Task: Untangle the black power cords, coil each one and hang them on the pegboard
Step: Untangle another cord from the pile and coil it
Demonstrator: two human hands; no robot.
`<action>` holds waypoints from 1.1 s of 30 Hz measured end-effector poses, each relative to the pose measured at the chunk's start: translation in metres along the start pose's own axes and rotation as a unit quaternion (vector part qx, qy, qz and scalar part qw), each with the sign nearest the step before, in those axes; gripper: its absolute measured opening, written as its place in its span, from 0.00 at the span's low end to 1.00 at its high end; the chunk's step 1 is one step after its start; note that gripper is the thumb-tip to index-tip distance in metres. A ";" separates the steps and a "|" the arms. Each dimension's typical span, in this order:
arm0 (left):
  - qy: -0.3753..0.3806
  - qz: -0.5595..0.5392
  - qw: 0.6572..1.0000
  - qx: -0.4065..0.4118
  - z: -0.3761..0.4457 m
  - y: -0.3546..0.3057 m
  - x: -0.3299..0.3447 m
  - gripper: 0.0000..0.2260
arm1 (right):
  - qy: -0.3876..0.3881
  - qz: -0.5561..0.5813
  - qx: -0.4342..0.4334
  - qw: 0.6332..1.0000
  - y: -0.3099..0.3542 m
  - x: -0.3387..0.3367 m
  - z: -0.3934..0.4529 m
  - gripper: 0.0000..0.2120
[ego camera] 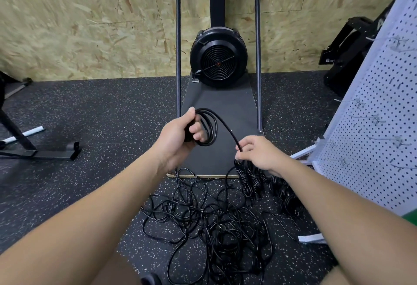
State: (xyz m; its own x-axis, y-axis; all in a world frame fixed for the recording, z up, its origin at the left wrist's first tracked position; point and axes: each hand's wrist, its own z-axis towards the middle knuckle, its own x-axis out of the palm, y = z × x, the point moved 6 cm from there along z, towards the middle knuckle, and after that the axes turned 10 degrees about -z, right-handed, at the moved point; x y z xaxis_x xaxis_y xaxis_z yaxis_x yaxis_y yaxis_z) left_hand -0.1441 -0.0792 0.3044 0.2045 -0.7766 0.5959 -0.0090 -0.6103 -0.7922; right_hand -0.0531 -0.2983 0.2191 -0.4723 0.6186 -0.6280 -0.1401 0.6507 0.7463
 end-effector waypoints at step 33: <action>0.228 0.250 0.932 -0.127 -0.023 0.039 0.028 0.13 | -0.012 -0.060 -0.242 0.968 0.095 -0.016 -0.052 0.17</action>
State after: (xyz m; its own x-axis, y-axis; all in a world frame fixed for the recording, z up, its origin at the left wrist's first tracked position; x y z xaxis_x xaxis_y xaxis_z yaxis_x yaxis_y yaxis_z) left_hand -0.1616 -0.1283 0.2930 -0.3255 -0.9240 0.2006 -0.2357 -0.1262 -0.9636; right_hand -0.1042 -0.2689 0.3116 -0.4077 0.5658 -0.7167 -0.5868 0.4390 0.6804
